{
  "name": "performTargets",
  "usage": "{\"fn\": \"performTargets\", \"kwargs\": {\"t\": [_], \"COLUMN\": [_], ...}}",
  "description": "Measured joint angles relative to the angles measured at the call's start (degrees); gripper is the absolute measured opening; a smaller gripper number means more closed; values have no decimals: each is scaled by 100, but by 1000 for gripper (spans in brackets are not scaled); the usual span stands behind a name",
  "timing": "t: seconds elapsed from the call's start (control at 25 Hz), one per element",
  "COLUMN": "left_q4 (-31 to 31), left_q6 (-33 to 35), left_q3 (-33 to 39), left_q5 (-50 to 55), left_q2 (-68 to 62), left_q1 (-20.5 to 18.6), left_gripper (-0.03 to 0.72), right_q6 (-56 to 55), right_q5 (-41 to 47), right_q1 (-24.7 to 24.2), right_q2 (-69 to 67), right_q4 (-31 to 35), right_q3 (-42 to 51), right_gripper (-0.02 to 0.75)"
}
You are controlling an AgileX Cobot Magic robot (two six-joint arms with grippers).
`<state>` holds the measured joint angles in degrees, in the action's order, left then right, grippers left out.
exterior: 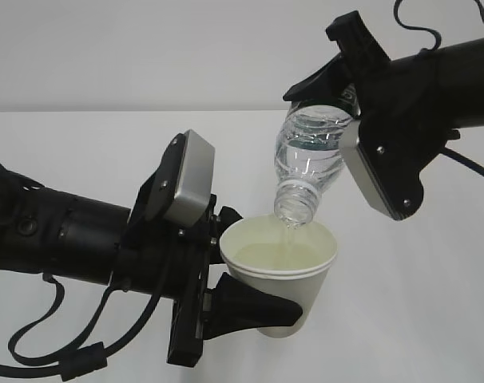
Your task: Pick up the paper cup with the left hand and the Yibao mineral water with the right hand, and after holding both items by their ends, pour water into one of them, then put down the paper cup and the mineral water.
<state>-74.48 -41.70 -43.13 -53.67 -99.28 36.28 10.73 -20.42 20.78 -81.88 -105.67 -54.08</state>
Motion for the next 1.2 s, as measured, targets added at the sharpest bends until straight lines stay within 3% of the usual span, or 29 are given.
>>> {"fn": "performTargets", "kwargs": {"t": [1.2], "left_q4": [0], "left_q6": [0], "left_q3": [0], "left_q5": [12], "left_q2": [0], "left_q1": [0], "left_gripper": [408], "right_q6": [30], "right_q5": [12], "right_q1": [0], "right_q2": [0], "right_q4": [0], "right_q3": [0], "right_gripper": [426]}}
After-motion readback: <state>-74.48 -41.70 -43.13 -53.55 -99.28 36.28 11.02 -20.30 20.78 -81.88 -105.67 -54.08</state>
